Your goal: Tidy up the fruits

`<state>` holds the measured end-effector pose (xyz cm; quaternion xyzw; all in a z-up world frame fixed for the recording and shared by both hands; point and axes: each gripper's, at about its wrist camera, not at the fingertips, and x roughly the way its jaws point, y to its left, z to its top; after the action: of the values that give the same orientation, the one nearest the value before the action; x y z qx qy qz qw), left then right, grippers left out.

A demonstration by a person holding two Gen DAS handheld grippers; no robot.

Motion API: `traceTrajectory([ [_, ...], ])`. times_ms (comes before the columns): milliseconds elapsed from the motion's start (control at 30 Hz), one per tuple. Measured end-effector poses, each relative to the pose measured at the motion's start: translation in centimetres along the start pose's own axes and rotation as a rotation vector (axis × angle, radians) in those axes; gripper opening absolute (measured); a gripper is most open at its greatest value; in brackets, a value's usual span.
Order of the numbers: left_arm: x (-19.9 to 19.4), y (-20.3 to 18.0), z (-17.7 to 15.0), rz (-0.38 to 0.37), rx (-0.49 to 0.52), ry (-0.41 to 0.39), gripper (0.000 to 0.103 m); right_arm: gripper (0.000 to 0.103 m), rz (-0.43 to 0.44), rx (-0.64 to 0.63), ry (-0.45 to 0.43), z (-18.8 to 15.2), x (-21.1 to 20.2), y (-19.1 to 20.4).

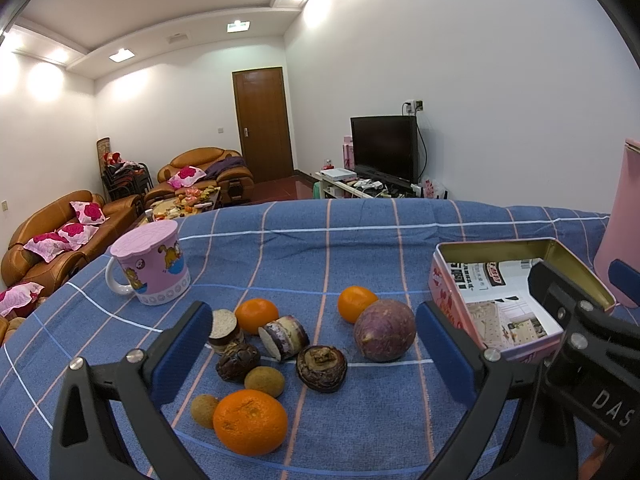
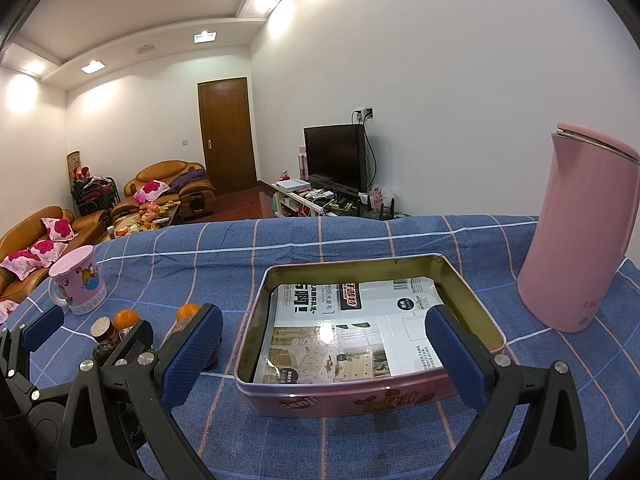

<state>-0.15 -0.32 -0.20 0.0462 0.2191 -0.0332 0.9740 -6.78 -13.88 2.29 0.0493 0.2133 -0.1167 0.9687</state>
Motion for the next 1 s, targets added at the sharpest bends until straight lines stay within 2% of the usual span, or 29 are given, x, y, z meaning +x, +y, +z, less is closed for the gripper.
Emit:
traceTrajectory([
  [633, -0.1, 1.1, -0.2, 0.008, -0.035, 0.005, 0.103, 0.102, 0.011, -0.002, 0.000, -0.1, 0.1, 0.0],
  [833, -0.5, 1.8, -0.5, 0.067, -0.022, 0.010, 0.103, 0.102, 0.051, 0.000, 0.008, -0.1, 0.0, 0.1],
  [1000, -1.0, 3.9, -1.0, 0.136, -0.028, 0.053, 0.103, 0.102, 0.103, -0.012, 0.013, 0.0, -0.2, 0.7],
])
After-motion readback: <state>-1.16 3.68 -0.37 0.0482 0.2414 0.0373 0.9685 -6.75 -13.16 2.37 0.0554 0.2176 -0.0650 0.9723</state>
